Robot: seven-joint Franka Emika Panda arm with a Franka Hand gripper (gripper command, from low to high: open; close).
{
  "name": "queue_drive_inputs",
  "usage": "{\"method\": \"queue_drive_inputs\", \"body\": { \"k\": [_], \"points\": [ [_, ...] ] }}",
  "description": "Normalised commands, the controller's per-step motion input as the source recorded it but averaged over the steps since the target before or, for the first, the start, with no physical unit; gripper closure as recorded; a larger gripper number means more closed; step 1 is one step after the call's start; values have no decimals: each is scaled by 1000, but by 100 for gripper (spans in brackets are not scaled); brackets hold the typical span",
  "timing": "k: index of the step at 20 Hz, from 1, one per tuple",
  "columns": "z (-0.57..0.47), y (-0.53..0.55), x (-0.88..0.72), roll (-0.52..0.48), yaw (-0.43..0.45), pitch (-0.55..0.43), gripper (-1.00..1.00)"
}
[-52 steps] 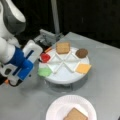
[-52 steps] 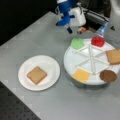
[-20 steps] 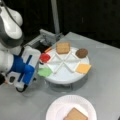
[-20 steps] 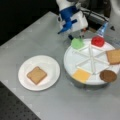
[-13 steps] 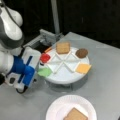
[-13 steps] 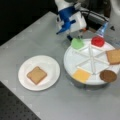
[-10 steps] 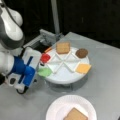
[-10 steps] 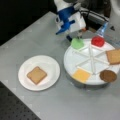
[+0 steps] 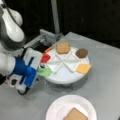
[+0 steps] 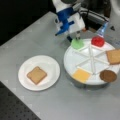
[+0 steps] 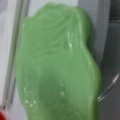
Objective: Ingredient selection for cheeseburger or sandwich
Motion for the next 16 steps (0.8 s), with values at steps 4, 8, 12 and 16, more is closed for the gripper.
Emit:
{"method": "queue_drive_inputs", "body": {
  "k": [4, 8, 12, 16],
  "points": [
    [-19, -116, 243, 238, 37, -56, 100],
    [-6, -126, 222, 230, 31, -39, 100],
    [-22, -107, 178, 203, 34, -18, 100],
    [-75, -132, 113, 157, 23, 15, 100]
  ]
}}
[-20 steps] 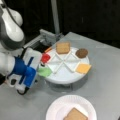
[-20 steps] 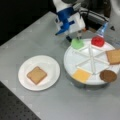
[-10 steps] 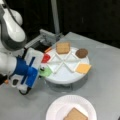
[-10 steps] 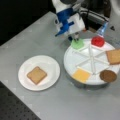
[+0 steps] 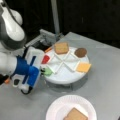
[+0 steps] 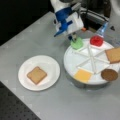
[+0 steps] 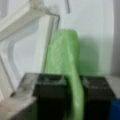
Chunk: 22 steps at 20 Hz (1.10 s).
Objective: Ingredient selection for cheeseburger or sandwich
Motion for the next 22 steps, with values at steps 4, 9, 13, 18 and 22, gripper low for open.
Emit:
{"method": "queue_drive_inputs", "body": {
  "k": [4, 9, 13, 18, 22],
  "points": [
    [26, -171, 116, 144, 20, 61, 100],
    [252, -270, 128, 112, 39, 141, 100],
    [378, -333, 210, 69, 86, 176, 100],
    [447, -411, 392, 16, 143, 178, 100],
    [243, -404, 585, -52, 298, 130, 100]
  ]
}}
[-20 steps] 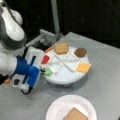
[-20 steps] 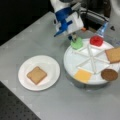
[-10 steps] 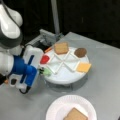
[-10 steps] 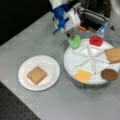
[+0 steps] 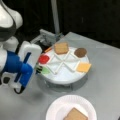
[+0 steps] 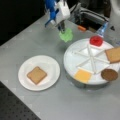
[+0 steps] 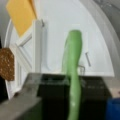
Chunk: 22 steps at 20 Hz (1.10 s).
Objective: Ingredient selection for cheeseburger or sandwich
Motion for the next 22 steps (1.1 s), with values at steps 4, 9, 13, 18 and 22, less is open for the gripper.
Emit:
{"method": "queue_drive_inputs", "body": {
  "k": [4, 9, 13, 18, 22],
  "points": [
    [49, -388, 734, -4, 406, 78, 100],
    [-96, -277, 935, 54, 405, 9, 100],
    [-126, -236, 795, 74, 317, -15, 100],
    [-147, -286, 506, 70, 331, -35, 100],
    [-177, -279, 347, 14, 408, 33, 100]
  ]
}}
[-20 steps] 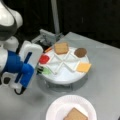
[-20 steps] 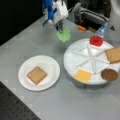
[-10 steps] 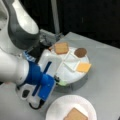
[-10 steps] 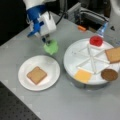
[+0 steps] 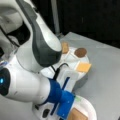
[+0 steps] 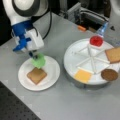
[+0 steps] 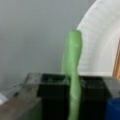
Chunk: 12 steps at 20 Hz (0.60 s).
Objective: Ingredient selection for cheeseburger or sandwich
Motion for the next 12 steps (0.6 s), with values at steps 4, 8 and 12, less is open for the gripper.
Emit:
{"method": "queue_drive_inputs", "body": {
  "k": [4, 8, 12],
  "points": [
    [-260, -197, 356, 2, 396, 8, 100],
    [-342, -161, 332, 12, 327, -43, 100],
    [-194, -168, 270, 46, 233, -35, 100]
  ]
}}
